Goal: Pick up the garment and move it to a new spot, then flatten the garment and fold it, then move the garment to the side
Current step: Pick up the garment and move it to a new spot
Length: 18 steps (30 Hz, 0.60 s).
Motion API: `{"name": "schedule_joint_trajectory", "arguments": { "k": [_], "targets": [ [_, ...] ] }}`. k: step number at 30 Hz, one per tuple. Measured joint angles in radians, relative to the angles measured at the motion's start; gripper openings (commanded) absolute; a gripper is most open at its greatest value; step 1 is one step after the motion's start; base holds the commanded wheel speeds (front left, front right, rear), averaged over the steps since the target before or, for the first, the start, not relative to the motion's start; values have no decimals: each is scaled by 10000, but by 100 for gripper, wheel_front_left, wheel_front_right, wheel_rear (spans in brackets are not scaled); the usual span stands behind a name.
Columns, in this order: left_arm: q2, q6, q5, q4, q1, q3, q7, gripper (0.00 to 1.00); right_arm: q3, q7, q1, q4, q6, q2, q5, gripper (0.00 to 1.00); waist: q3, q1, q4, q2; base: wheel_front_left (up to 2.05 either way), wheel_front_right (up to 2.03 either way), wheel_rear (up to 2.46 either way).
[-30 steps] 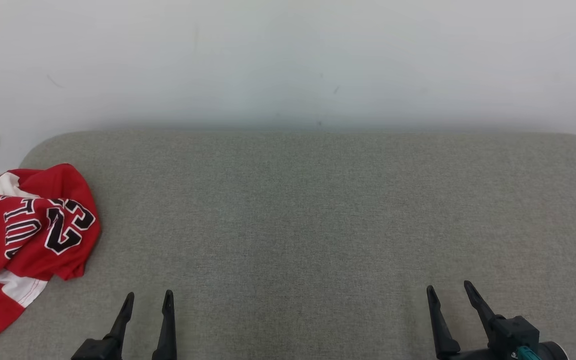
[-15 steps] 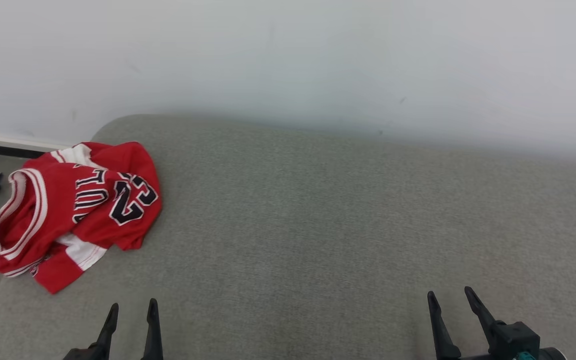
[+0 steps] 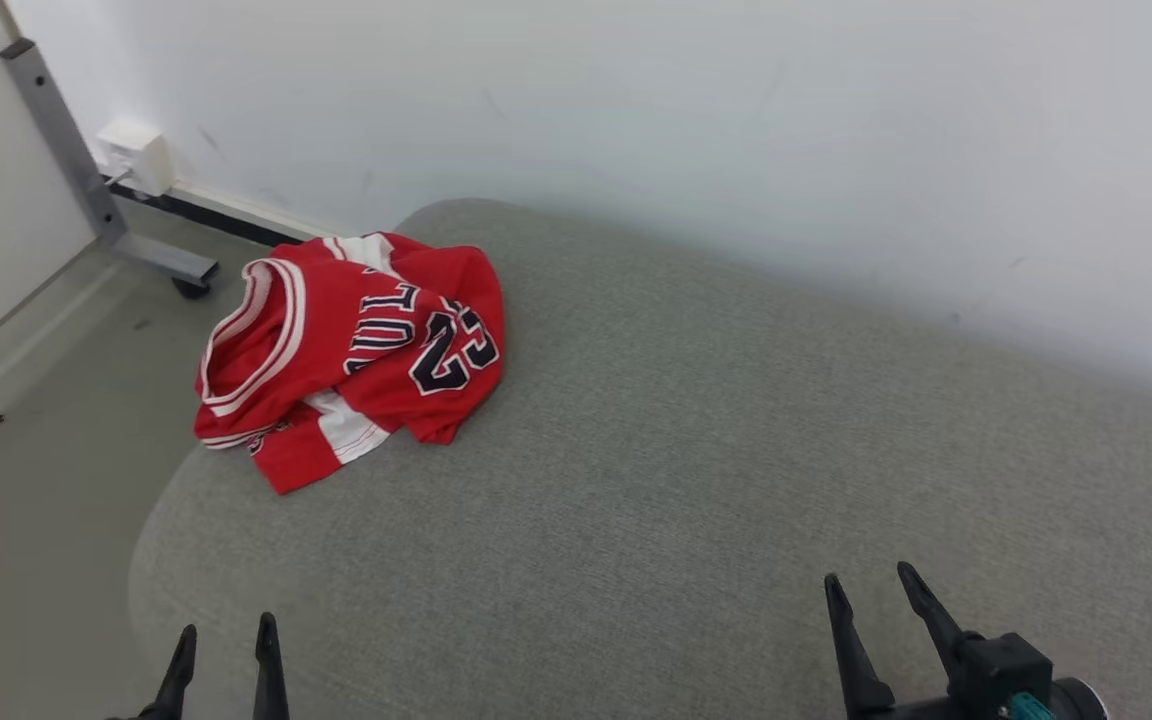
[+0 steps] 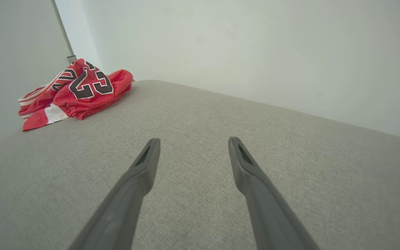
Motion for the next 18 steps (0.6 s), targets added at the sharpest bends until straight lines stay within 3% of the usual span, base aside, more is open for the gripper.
{"name": "schedule_joint_trajectory", "arguments": {
  "k": [6, 18],
  "targets": [
    [-21, 161, -102, -360, 206, 336, 0, 100, 353, 35, -434, 184, 0, 2, -79, 100, 166, 0, 594, 0, 0, 0, 0],
    [-125, 318, -196, -748, 487, 562, 0, 100, 558, -42, -686, 476, 0, 0, -82, 100, 490, 3, 792, 0, 0, 0, 0]
  ]
}}
